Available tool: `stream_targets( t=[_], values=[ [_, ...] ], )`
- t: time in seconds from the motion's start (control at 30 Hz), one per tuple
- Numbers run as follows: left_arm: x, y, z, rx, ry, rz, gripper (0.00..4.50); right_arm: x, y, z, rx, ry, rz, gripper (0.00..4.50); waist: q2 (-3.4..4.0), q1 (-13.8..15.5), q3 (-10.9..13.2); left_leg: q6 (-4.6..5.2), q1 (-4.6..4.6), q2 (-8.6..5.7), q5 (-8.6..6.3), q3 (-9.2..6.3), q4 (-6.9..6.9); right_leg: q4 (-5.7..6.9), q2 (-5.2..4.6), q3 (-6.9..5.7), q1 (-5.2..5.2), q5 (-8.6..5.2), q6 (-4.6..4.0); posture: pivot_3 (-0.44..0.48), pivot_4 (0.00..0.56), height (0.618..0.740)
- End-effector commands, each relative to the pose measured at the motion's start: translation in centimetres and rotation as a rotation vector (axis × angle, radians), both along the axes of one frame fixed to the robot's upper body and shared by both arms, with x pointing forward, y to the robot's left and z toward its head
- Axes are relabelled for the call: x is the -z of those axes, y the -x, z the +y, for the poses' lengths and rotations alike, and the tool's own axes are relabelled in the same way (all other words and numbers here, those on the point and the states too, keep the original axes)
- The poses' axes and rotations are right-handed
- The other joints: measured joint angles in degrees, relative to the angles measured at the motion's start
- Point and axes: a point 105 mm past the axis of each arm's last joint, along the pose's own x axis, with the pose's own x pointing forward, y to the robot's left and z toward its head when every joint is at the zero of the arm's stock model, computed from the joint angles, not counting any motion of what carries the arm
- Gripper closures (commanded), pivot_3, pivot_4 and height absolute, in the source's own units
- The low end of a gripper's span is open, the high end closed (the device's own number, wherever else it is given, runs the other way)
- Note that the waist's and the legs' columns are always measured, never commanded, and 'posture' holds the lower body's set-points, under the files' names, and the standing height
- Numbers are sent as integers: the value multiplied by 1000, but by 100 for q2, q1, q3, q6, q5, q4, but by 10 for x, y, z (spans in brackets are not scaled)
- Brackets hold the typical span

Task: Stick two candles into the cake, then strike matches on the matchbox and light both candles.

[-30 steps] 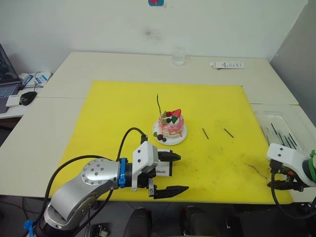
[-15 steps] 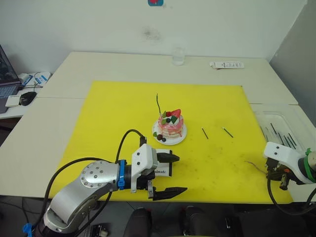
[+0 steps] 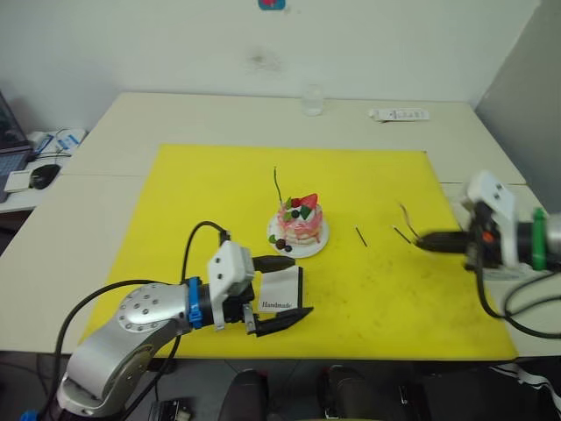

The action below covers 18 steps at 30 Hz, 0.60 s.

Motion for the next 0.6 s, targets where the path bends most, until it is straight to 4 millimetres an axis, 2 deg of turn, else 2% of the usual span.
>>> stream_targets(
  t=[0.03,0.17,0.3,0.4,0.6],
  values=[
    [-19,-7,9,-74,58,-53,0,-17,-15,24,47,-133,-190,4480,0,1,0,0,-2,0,0,-5,0,1,0,-3,0,0,0,0,150,740],
    [-23,-13,22,-124,20,-103,0,-27,-24,61,16,-350,-403,4480,2,17,0,0,-9,-1,0,-3,-3,-5,4,-3,-6,-1,1,0,150,740],
    [-32,-25,32,-180,48,-109,0,-25,-28,82,1,-466,-493,4480,3,16,1,-1,-15,-6,0,6,0,-9,-2,0,-7,-2,5,0,150,740],
    [-39,-29,30,-166,83,-86,0,-7,-28,94,-18,-472,-517,4480,0,21,-1,0,-14,-5,0,3,1,-5,-3,-4,-6,2,9,0,150,740],
    [-40,-28,25,-110,59,-68,0,17,-41,99,18,-450,-574,4480,1,-31,0,0,-4,-3,0,6,1,1,-1,1,-4,3,6,0,150,740]
  ],
)
